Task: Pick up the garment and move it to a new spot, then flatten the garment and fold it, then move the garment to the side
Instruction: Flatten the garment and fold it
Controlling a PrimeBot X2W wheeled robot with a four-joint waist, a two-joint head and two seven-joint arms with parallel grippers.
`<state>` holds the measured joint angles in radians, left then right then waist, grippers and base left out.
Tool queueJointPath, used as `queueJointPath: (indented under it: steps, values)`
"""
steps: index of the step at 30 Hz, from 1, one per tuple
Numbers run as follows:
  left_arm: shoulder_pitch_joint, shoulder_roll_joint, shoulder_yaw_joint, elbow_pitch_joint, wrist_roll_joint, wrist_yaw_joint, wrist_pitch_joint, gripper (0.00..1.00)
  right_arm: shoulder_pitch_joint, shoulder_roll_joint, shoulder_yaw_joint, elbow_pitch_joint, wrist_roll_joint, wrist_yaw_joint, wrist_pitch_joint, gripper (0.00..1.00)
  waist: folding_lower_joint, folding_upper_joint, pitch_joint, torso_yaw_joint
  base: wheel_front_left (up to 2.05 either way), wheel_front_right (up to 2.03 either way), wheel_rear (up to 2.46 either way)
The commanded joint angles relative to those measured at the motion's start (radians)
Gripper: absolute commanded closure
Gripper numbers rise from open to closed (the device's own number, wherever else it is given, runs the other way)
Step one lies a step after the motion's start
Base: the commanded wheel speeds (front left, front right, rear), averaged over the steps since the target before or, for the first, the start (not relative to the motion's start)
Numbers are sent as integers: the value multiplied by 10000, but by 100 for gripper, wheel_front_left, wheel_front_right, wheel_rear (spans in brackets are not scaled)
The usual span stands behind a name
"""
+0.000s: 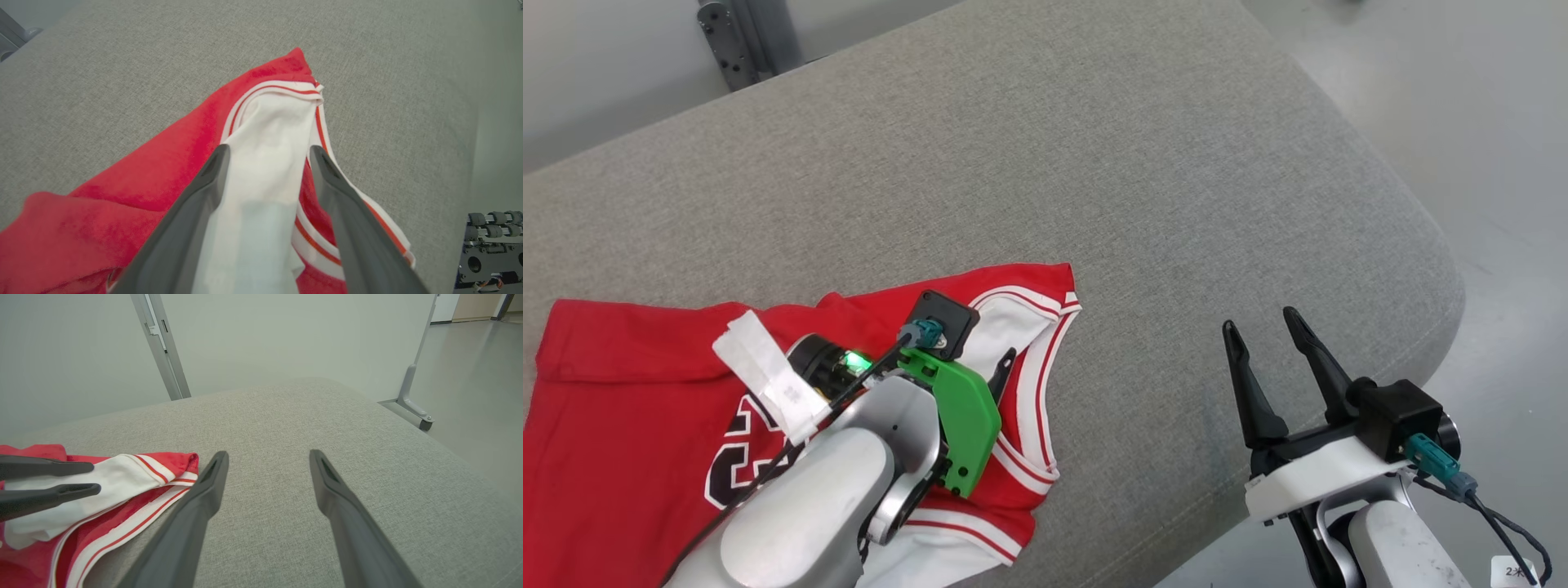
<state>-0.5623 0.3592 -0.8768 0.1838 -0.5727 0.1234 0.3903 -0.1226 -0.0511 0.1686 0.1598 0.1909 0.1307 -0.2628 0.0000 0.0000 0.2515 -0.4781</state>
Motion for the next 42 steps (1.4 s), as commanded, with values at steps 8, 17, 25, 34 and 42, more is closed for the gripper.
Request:
queueJointPath:
  steps: [8,17,25,34,42]
  values:
    - [-1063,-337,-177,1852,372,-308,-257,36,-175,2,186,4,171,-1,-31,0,0,0,196,-329,0,0,0]
    - [-1565,-796,178,2932,-177,-791,-1008,100,-181,4,223,6,269,1,-31,0,0,0,272,-414,0,0,0]
    - [-3378,-545,1344,3888,181,-117,-2533,100,-368,4,516,-32,381,1,-31,0,0,0,704,-523,0,0,0]
    - [-5075,191,2198,5939,628,507,-4418,100,-582,2,592,-7,600,1,-31,0,0,0,1302,-796,0,0,0]
    - [-4725,-21,2520,6690,15,-111,-5260,0,-478,3,334,48,436,1,-31,0,0,0,1211,-462,0,0,0]
